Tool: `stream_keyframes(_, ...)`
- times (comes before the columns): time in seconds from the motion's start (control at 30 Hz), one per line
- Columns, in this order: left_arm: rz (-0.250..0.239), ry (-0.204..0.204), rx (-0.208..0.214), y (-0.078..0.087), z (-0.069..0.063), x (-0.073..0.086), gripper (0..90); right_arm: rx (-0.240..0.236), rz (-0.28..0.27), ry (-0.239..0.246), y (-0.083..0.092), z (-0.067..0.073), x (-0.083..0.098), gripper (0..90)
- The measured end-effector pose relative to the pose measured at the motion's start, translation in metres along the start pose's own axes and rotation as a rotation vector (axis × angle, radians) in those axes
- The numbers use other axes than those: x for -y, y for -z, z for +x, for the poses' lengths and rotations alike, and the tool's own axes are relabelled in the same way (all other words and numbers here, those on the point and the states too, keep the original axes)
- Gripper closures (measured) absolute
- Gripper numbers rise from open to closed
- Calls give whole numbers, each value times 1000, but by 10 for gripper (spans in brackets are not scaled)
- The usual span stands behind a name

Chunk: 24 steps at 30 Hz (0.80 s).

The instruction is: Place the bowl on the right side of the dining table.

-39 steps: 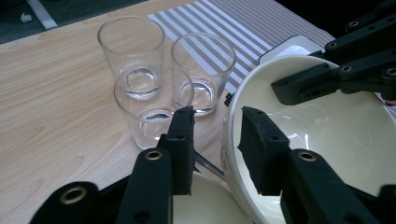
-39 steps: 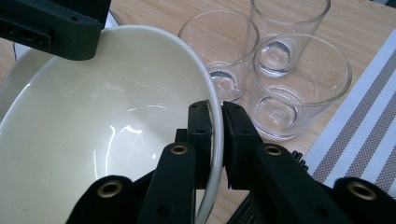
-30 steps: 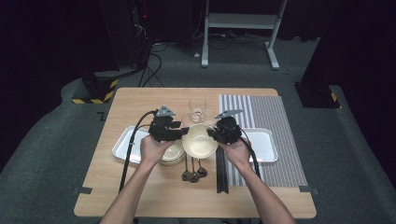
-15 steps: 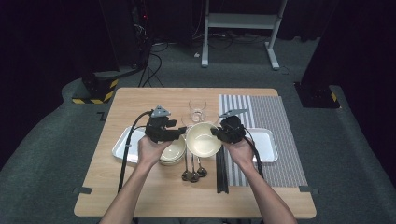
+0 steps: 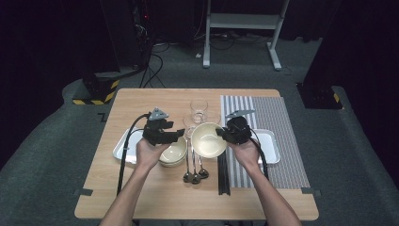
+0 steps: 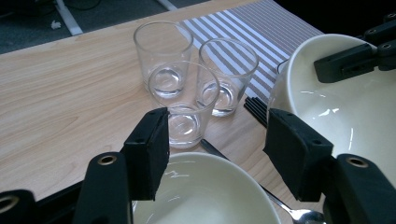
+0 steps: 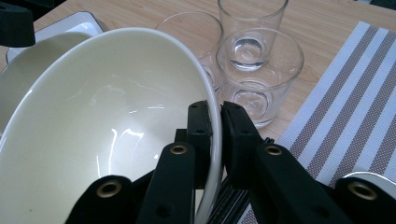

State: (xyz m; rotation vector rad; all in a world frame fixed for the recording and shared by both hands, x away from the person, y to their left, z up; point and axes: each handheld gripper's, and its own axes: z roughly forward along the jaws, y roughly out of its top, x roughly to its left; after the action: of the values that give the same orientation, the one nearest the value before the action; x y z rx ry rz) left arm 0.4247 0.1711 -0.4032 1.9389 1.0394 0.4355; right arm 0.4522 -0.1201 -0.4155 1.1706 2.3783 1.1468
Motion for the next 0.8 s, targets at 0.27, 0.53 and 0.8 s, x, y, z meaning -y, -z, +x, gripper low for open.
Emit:
stream_keyframes(0.27, 1, 5, -26, 7, 4, 4, 383, 7, -4, -11, 5, -5, 2, 824)
stream_keyframes(0.53, -5, 19, -37, 12, 8, 8, 377, 9, -15, -21, 9, -9, 3, 824)
stream_keyframes(0.8, -5, 33, -49, 15, 12, 13, 372, 10, -18, -28, 12, -11, 3, 825)
